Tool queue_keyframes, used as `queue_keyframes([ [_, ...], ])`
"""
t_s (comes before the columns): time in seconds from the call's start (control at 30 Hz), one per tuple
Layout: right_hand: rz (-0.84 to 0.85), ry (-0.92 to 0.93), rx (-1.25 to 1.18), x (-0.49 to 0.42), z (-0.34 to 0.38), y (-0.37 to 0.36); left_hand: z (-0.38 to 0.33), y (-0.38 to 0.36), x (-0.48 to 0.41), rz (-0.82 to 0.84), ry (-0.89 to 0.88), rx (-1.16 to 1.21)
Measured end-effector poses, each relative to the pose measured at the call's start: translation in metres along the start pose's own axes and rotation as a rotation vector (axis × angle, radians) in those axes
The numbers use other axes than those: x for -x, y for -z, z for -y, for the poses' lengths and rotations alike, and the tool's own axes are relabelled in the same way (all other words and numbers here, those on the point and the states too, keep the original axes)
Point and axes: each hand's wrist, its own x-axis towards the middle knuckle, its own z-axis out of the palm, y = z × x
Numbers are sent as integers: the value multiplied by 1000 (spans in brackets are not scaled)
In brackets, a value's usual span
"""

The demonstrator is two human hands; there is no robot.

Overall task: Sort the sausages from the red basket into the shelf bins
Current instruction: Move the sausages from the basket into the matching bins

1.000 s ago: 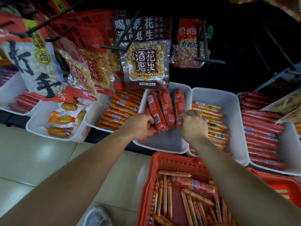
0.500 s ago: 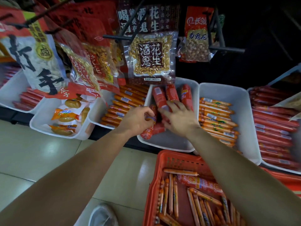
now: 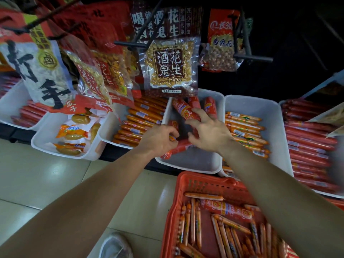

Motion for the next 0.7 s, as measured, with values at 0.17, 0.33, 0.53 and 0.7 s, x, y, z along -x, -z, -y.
queue_keyframes([
  [0.17,-63,-46,-19,-2,-30,5,-15,-10,-11,-7,-33,-38],
  [0.33,-106,-92,-83,2,-40,7,-33,-37,-29,121,-64,-370],
  [0.53,-128,-43,-117,6,-43,-1,-34,-51,-39,131,-91,-623],
  [0.7,-161,-51,-146,9,-43,-1,-26,-50,-35,150,-90,-517],
])
